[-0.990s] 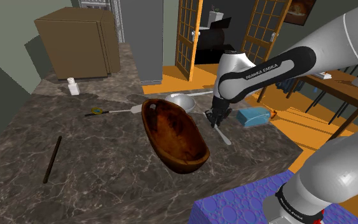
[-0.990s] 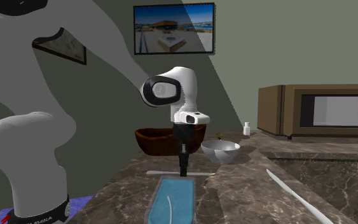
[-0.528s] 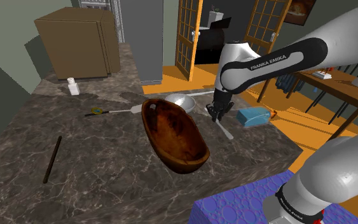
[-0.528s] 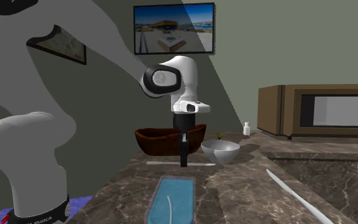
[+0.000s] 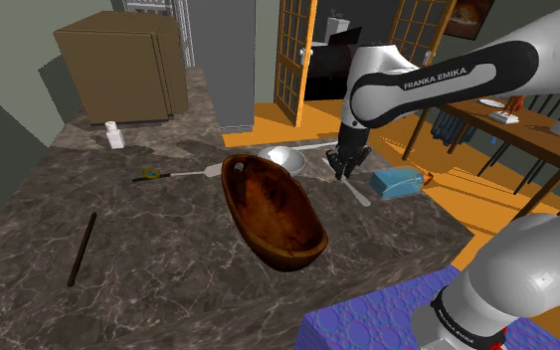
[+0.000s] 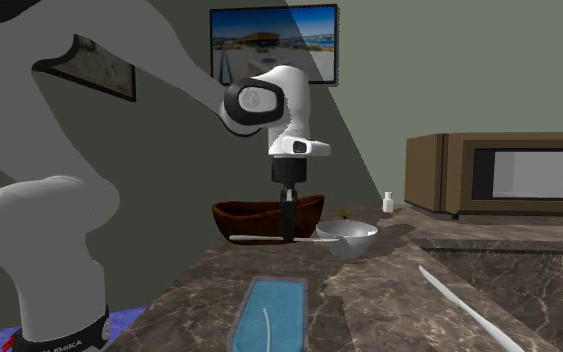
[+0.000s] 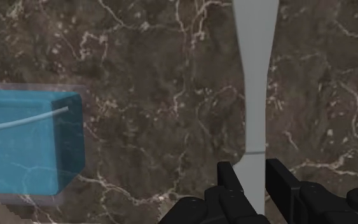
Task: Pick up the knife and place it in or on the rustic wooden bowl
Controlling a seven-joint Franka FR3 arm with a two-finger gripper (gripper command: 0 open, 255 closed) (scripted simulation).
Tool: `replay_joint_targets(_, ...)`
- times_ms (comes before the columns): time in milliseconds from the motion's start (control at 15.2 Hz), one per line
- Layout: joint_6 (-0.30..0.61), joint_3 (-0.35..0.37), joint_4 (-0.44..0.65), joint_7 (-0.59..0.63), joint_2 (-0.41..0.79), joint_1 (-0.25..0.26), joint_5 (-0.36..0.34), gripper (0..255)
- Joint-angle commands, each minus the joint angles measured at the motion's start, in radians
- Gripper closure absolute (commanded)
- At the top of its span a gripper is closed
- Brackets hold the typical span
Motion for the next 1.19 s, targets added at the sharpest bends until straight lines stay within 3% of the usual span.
replay_joint_targets(0, -0.032, 0.000, 0.021, 0.001, -0.010, 0.001, 0.001, 255)
replay_joint_targets(1122, -0.273, -0.008, 0.209, -0.005, -0.064, 0.000, 0.000, 255)
